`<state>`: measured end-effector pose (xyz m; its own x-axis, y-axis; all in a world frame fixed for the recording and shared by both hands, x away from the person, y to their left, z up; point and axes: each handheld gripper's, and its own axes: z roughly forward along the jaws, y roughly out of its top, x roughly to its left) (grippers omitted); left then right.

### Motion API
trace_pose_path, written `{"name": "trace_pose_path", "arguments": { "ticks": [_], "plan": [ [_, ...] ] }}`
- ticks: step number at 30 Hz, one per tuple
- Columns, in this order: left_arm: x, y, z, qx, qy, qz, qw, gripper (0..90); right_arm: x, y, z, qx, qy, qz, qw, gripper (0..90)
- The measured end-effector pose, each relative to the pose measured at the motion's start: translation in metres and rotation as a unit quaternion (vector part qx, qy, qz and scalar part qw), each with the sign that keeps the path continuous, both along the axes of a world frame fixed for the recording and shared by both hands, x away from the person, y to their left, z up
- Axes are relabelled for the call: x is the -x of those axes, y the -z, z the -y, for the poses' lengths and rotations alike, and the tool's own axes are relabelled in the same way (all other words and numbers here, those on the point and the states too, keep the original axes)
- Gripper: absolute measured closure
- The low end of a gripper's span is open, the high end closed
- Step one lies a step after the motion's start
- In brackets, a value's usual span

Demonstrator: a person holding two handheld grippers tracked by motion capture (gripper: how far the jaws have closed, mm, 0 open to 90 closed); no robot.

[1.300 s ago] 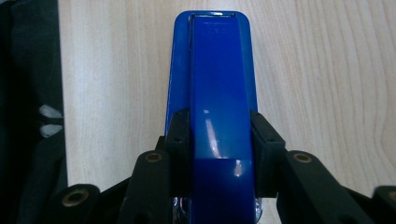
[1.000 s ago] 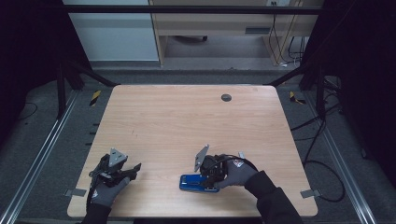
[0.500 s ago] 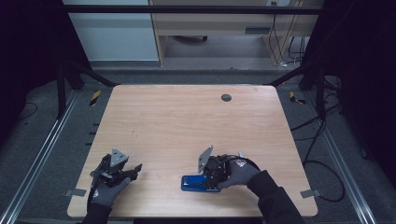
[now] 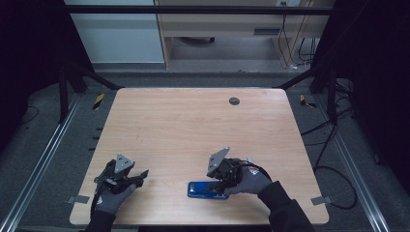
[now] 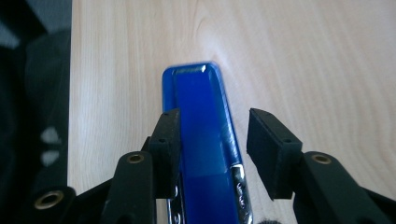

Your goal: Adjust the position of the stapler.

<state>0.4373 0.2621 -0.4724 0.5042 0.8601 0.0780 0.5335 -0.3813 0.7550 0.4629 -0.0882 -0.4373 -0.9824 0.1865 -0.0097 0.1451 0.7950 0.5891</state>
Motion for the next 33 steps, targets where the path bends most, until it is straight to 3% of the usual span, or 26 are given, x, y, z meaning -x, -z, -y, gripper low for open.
{"name": "trace_pose_path", "arguments": {
  "ticks": [3, 4, 5, 8, 11, 15, 17, 18, 21, 22, 24, 33],
  "plan": [
    [0.001, -0.002, 0.002, 0.002, 0.005, 0.003, 1.0, 37.2, 0.003, -0.003, 0.003, -0.022, 0.02, 0.009, 0.9995, 57.0],
    [0.002, -0.003, 0.004, 0.003, 0.008, 0.007, 0.9999, 37.5, 0.006, -0.005, 0.006, -0.049, 0.029, 0.004, 0.9984, 57.0],
    [0.002, -0.003, 0.004, 0.003, 0.008, 0.007, 0.9999, 37.7, 0.006, -0.005, 0.006, -0.049, 0.029, 0.004, 0.9984, 57.0],
    [0.005, -0.008, 0.008, 0.006, 0.02, 0.012, 0.9997, 38.3, 0.014, -0.01, 0.013, -0.082, 0.052, 0.015, 0.9951, 57.5],
    [0.006, -0.012, 0.011, 0.007, 0.026, 0.016, 0.9995, 39.5, 0.017, -0.012, 0.017, -0.09, 0.077, 0.029, 0.9925, 58.8],
    [0.009, -0.017, 0.02, 0.004, 0.044, 0.021, 0.9988, 40.9, 0.023, -0.016, 0.028, -0.115, 0.131, 0.052, 0.9833, 60.7],
    [0.009, -0.02, 0.025, 0.0, 0.051, 0.022, 0.9984, 41.8, 0.026, -0.017, 0.035, -0.13, 0.159, 0.059, 0.9769, 63.4],
    [0.01, -0.023, 0.03, 0.005, 0.06, 0.025, 0.9978, 42.8, 0.029, -0.017, 0.042, -0.144, 0.182, 0.064, 0.9707, 66.9],
    [0.011, -0.03, 0.04, 0.008, 0.078, 0.028, 0.9966, 44.5, 0.033, -0.016, 0.051, -0.153, 0.209, 0.072, 0.9632, 69.4],
    [0.011, -0.03, 0.04, 0.008, 0.078, 0.028, 0.9966, 44.9, 0.033, -0.016, 0.051, -0.153, 0.209, 0.072, 0.9632, 69.4],
    [0.013, -0.035, 0.05, 0.01, 0.094, 0.03, 0.9951, 45.6, 0.038, -0.015, 0.059, -0.158, 0.229, 0.071, 0.958, 74.7],
    [0.009, -0.047, 0.081, 0.02, 0.136, 0.031, 0.99, 47.0, 0.048, -0.005, 0.074, -0.164, 0.249, 0.052, 0.953, 85.0]
  ]
}}
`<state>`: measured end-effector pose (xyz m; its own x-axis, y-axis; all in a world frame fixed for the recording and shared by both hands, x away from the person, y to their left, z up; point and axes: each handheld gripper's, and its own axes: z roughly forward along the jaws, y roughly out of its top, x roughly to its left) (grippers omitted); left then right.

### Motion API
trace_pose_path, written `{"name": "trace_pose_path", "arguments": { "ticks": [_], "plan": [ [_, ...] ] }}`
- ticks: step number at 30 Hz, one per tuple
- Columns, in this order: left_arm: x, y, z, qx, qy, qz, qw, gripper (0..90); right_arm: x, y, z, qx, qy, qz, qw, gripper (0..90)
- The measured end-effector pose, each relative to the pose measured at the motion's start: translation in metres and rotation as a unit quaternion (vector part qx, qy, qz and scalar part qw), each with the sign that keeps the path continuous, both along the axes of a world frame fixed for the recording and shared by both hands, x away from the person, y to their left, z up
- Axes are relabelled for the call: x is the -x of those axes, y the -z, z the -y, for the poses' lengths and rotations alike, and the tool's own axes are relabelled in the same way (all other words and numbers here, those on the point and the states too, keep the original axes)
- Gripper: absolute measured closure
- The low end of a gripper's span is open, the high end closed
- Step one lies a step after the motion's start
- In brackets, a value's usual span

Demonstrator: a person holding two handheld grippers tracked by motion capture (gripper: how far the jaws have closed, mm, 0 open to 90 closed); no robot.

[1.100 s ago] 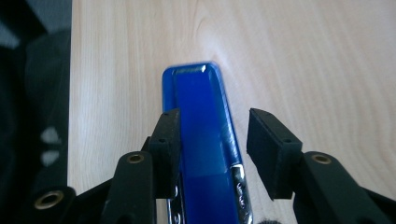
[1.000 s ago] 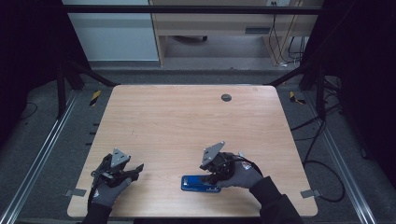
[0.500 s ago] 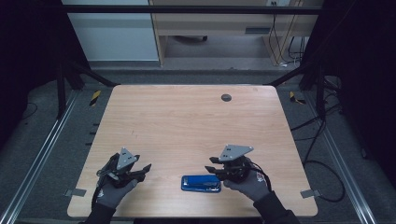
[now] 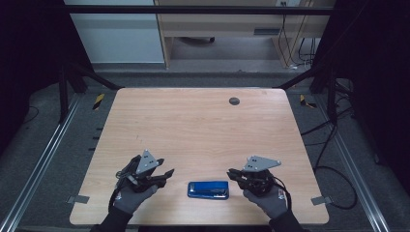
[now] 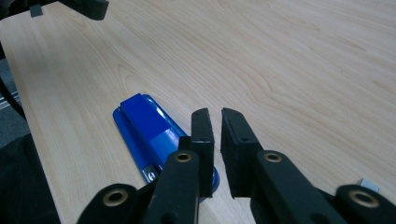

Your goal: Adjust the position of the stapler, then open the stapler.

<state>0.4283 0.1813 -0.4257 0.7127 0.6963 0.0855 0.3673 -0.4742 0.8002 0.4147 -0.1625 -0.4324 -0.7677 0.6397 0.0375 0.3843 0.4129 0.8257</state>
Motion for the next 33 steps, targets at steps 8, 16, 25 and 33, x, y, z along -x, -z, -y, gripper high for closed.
{"name": "trace_pose_path", "arguments": {
  "ticks": [8, 16, 25, 33],
  "plan": [
    [-0.005, -0.009, 0.035, -0.01, 0.042, 0.001, 0.9991, 44.0, 0.011, 0.005, 0.013, -0.014, 0.025, -0.001, 0.9996, 90.0],
    [-0.007, -0.008, 0.062, -0.02, 0.075, -0.004, 0.997, 42.5, 0.017, 0.013, 0.022, -0.019, 0.044, -0.005, 0.9989, 90.0],
    [-0.008, -0.011, 0.078, -0.041, 0.11, -0.012, 0.993, 39.6, 0.026, 0.02, 0.024, -0.023, 0.048, -0.015, 0.9985, 90.0],
    [-0.012, -0.015, 0.088, -0.075, 0.146, -0.015, 0.9863, 38.6, 0.033, 0.026, 0.02, -0.023, 0.042, -0.019, 0.9987, 90.0]
  ]
}}
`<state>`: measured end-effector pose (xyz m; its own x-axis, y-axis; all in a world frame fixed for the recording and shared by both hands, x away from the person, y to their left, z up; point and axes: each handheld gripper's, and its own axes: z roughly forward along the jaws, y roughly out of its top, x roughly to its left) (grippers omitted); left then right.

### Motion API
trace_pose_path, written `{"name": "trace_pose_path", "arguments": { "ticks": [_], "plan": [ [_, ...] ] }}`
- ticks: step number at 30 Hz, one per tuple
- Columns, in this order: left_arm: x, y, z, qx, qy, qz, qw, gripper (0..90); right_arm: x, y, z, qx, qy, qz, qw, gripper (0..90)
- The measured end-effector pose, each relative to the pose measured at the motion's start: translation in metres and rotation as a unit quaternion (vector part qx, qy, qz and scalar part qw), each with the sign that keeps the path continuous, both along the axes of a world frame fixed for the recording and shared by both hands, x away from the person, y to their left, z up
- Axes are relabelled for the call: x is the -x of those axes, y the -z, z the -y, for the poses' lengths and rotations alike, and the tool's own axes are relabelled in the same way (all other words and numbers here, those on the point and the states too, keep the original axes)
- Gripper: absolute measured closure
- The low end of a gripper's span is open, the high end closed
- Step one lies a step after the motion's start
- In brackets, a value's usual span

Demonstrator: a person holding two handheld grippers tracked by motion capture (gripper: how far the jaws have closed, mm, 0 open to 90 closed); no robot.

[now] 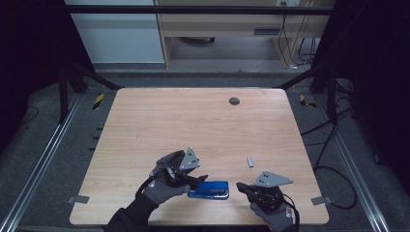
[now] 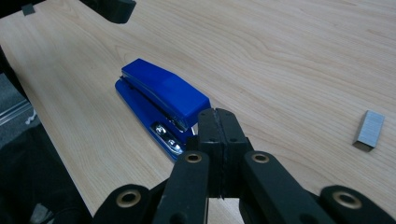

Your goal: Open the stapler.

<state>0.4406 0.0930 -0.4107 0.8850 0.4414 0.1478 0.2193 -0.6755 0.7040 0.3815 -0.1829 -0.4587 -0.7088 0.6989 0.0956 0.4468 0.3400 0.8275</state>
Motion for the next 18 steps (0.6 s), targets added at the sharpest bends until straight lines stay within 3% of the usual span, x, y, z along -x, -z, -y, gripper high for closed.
{"name": "trace_pose_path", "arguments": {
  "ticks": [10, 18],
  "plan": [
    [-0.001, 0.006, 0.019, -0.038, 0.049, -0.011, 0.998, 37.5, 0.001, 0.006, -0.012, 0.012, -0.02, 0.001, 0.9997, 90.0],
    [-0.003, 0.011, 0.034, -0.071, 0.097, -0.022, 0.9925, 37.1, 0.001, 0.011, -0.019, 0.021, -0.033, -0.007, 0.9992, 90.0]
  ]
}}
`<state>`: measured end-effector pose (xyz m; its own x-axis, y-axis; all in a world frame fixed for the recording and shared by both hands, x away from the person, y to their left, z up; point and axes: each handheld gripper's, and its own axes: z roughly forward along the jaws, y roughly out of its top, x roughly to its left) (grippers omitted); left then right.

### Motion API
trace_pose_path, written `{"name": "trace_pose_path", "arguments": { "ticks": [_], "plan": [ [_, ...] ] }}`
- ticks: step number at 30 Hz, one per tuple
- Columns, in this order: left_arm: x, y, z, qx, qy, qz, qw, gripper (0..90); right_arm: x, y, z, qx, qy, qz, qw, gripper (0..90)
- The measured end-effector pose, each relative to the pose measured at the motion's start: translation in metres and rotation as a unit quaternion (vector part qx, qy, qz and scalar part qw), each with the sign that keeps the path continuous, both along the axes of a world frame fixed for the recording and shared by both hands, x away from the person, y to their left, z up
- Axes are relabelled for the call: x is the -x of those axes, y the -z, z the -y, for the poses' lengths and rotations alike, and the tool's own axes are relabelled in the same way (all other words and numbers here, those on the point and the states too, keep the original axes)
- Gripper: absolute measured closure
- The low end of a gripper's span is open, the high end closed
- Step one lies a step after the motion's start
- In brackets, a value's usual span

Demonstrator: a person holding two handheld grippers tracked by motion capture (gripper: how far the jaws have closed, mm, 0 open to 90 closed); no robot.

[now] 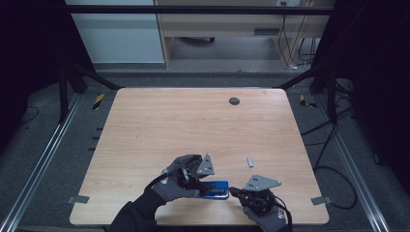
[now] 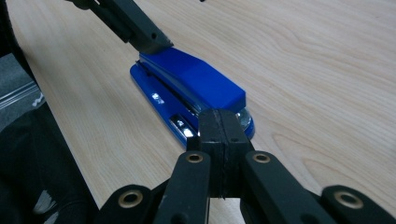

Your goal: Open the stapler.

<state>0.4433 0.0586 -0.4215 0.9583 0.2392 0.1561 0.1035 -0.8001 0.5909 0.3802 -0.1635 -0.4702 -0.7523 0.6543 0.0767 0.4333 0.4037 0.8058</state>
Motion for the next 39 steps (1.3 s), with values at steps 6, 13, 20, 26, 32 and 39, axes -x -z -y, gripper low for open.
{"name": "trace_pose_path", "arguments": {
  "ticks": [6, 13, 20, 26, 32, 39],
  "plan": [
    [-0.002, 0.008, 0.01, -0.036, 0.026, -0.01, 0.9989, 39.4, 0.0, 0.007, -0.009, 0.011, -0.004, -0.003, 0.9999, 90.0],
    [-0.005, 0.012, 0.017, -0.059, 0.05, -0.014, 0.9969, 44.2, -0.002, 0.012, -0.013, 0.023, -0.006, -0.01, 0.9997, 90.0],
    [-0.009, 0.018, 0.029, -0.097, 0.071, -0.012, 0.9927, 48.1, -0.003, 0.015, -0.015, 0.029, -0.009, -0.013, 0.9995, 90.0],
    [-0.01, 0.022, 0.035, -0.108, 0.079, -0.013, 0.9909, 51.1, -0.004, 0.017, -0.016, 0.035, -0.011, -0.015, 0.9992, 90.0],
    [-0.012, 0.027, 0.039, -0.12, 0.082, -0.016, 0.9892, 53.2, -0.006, 0.019, -0.017, 0.037, -0.01, -0.019, 0.9991, 90.0],
    [-0.013, 0.031, 0.045, -0.131, 0.09, -0.017, 0.9871, 54.2, -0.008, 0.02, -0.017, 0.038, -0.008, -0.023, 0.999, 90.0]
  ]
}}
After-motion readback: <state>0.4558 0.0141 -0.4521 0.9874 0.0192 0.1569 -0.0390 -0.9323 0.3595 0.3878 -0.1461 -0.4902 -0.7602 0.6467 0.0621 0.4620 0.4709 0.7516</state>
